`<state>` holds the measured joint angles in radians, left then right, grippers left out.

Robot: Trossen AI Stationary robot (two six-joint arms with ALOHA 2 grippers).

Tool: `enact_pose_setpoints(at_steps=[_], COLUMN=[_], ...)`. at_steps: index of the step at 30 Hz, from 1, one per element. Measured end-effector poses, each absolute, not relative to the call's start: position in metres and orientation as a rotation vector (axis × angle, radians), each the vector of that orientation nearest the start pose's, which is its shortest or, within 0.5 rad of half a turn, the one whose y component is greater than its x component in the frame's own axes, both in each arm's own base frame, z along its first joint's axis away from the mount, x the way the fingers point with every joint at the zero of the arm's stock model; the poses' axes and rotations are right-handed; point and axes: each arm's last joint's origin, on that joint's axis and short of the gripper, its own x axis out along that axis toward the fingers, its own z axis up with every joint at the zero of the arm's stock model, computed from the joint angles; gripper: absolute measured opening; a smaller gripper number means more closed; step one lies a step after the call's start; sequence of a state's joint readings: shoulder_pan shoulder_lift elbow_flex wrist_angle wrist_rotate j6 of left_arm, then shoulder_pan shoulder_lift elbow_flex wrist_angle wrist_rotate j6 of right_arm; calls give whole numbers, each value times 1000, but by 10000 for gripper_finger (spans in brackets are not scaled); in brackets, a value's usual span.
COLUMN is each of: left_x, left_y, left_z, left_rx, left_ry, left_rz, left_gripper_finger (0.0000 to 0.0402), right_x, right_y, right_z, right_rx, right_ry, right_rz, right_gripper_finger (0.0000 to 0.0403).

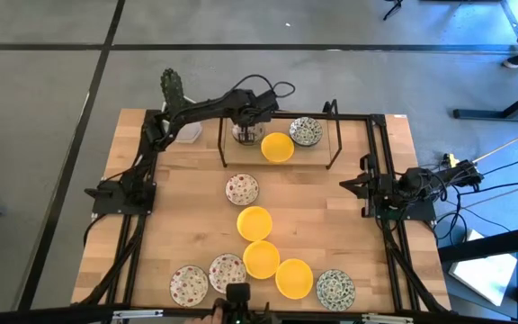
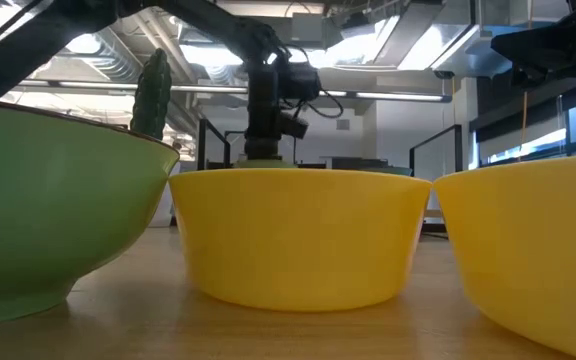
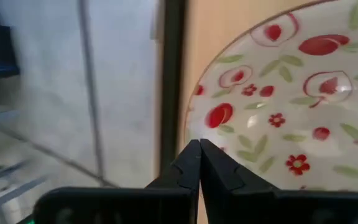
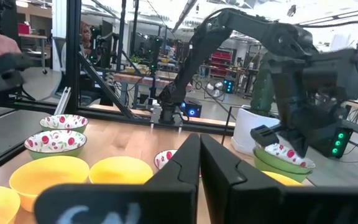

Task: Pick & Place Mini bowls
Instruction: Stack the white red patterned bowl on top of the white red patterned bowl on the shelf

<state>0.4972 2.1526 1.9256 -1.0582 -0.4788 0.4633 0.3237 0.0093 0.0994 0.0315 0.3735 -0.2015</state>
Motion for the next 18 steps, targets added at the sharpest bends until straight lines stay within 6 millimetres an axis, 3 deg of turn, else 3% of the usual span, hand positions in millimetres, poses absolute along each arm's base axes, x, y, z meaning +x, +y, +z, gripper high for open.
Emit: enact_pose_setpoints(at_steps=[4, 10, 18], left_x=[383, 394, 405], left_y=[213, 183, 125], left_z=[254, 260, 266], left_rx=[368, 440, 472], left_ry=[1458, 1455, 1449], left_rz=[560, 537, 363], left_gripper_finger=[2, 1, 1], right_x=[87, 87, 87], right_y=[18, 18, 18], right_z=[199, 199, 199], right_rx=[-166, -165, -153], right_ry=[-109, -109, -109], right_rz=[-61, -61, -60], right_gripper_finger=[14, 14, 14])
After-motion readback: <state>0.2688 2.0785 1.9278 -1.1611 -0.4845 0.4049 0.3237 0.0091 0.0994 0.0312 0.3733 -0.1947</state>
